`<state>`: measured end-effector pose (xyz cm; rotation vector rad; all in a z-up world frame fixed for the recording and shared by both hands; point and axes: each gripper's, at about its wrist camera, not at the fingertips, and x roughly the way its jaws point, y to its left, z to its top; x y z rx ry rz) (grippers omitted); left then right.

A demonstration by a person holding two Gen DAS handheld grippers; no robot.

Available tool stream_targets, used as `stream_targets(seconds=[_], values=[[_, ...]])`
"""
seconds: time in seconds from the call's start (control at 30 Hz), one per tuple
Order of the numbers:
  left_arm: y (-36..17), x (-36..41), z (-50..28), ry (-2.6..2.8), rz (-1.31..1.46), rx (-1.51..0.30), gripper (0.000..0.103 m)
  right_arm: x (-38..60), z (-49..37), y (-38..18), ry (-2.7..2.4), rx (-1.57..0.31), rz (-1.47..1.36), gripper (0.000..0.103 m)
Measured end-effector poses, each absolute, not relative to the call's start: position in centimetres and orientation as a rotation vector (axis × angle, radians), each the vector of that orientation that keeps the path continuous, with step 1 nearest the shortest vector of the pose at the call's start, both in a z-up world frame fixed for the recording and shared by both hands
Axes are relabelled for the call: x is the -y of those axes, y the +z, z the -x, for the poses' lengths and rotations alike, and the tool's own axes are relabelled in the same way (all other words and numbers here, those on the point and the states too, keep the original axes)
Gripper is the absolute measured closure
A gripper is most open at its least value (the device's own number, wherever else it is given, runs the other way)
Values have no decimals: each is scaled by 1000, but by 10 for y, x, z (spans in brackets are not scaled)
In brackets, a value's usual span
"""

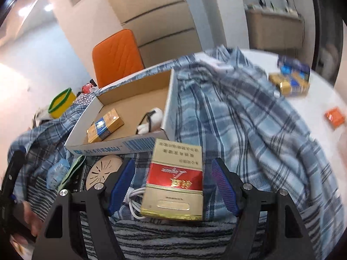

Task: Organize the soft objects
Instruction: 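Lower the right tool and grasp the red-and-white Liqun pack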

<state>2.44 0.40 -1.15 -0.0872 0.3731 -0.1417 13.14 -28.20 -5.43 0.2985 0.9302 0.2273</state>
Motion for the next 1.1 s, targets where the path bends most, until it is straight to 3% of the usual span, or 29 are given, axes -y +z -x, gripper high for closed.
stream_targets(seconds=[0.2,0.3,0.5,0.73,0.8,1.1], values=[[-13,-3,-25,-146,83,-382,1,277,-135,-62,258,-969,-297,29],[-14,-4,-26,-141,90,-392,1,274,-136,-64,262,-988,-285,44],[-17,-11,-37,-130,103,-457,1,267,-123,-46,254,-892,-208,44],[-45,-25,-71,-164,189,-700,1,241,-96,1,306,-706,-106,44],[-55,-23,-81,-191,198,-773,10,229,-97,8,327,-693,-74,44],[-68,-28,-87,-266,267,-854,13,201,-106,-6,364,-636,-26,44]])
